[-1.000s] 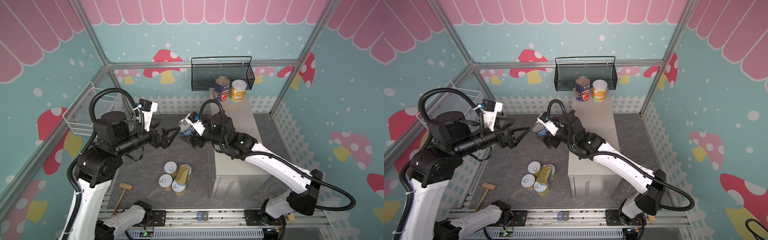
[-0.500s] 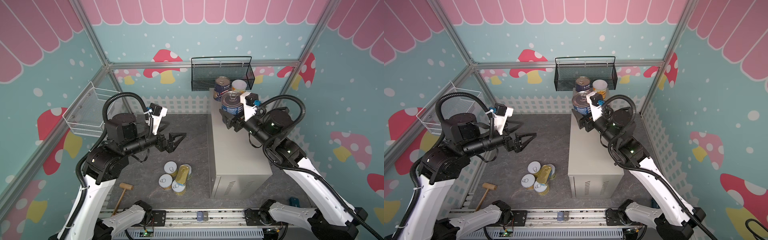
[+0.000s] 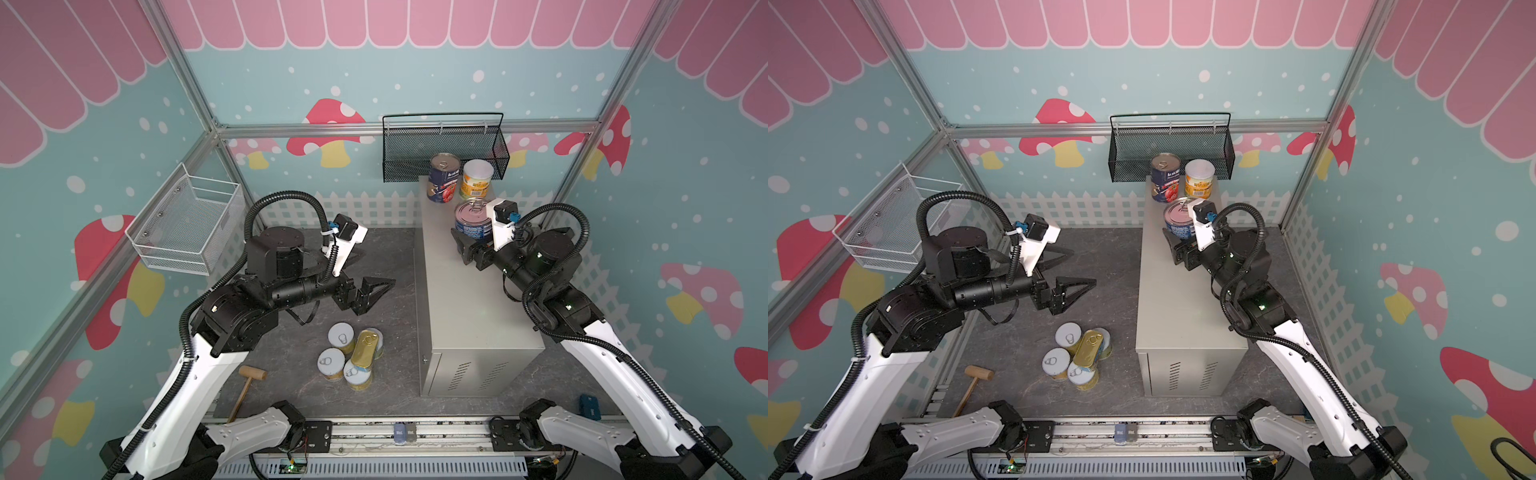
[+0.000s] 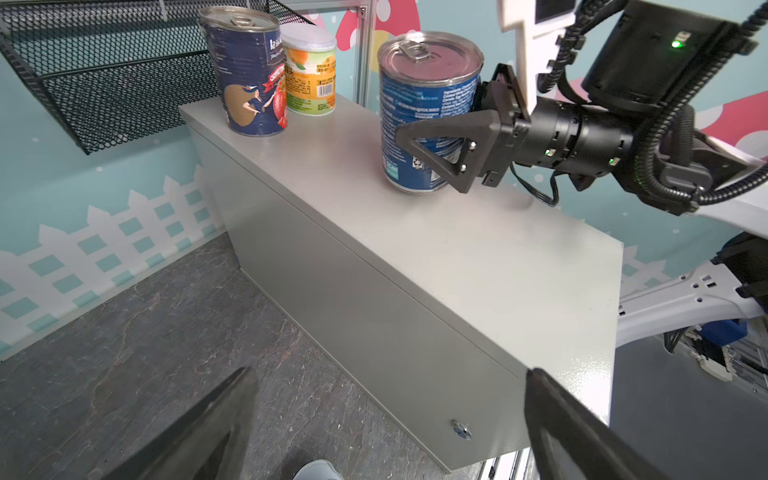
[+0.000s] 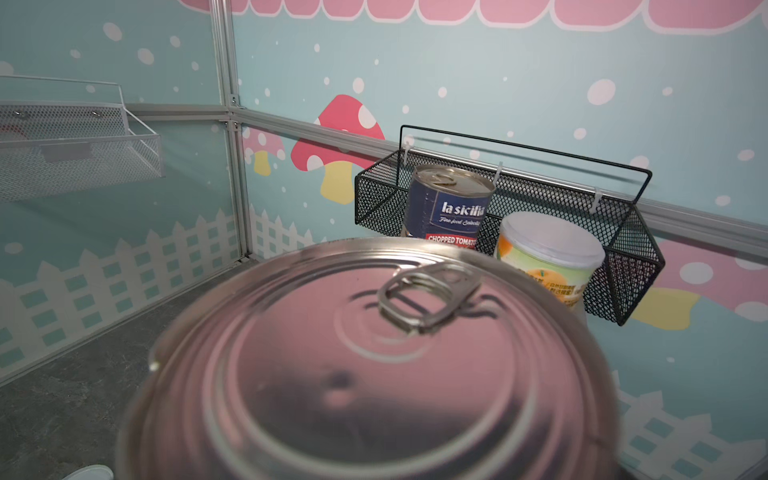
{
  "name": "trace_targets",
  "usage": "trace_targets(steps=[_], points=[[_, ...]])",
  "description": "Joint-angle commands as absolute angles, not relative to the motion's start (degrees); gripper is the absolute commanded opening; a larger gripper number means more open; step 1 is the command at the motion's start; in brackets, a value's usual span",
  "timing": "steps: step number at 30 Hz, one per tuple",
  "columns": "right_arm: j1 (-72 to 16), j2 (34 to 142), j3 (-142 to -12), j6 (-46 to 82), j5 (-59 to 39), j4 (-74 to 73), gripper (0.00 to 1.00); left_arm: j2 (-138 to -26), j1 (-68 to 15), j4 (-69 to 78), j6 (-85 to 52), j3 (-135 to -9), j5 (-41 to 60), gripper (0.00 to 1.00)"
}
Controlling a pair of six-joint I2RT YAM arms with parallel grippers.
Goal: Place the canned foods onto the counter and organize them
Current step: 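Carry the blue can onto the cabinet top with right gripper while left gripper withdraws, then lower the blue can beside the tomato can with the right gripper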
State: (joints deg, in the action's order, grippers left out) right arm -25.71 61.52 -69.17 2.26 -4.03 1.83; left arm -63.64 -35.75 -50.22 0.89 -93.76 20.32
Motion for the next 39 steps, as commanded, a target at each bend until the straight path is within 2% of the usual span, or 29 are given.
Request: trace_targets(steps=[1,11,21,29,39], points=[[-23.06,59.43,-70.04,4.35,-7.13,-11.49,0.72,-64.13,-36.52,-48.48,2.72,-93.16,20.49,0.99],[-12.6,61.49,-64.39,9.98,-16.23,-19.03,0.75,-66.66,-37.22,-48.38,2.81,-94.47,21.25,0.99],[-10.25,64.51,-64.12,10.51,-23.81,-21.44,0.84,-66.96,-38.12,-47.04,3.43,-91.98,19.43,0.99],[-10.2,61.8,-62.45,9.07,-23.51,-18.96,0.95,-67.32,-38.24,-46.28,3.39,-91.76,19.55,0.99],[-10.19,59.17,-63.34,8.57,-22.25,-15.24,0.96,-67.5,-38.6,-46.15,3.68,-92.01,18.8,0.99]])
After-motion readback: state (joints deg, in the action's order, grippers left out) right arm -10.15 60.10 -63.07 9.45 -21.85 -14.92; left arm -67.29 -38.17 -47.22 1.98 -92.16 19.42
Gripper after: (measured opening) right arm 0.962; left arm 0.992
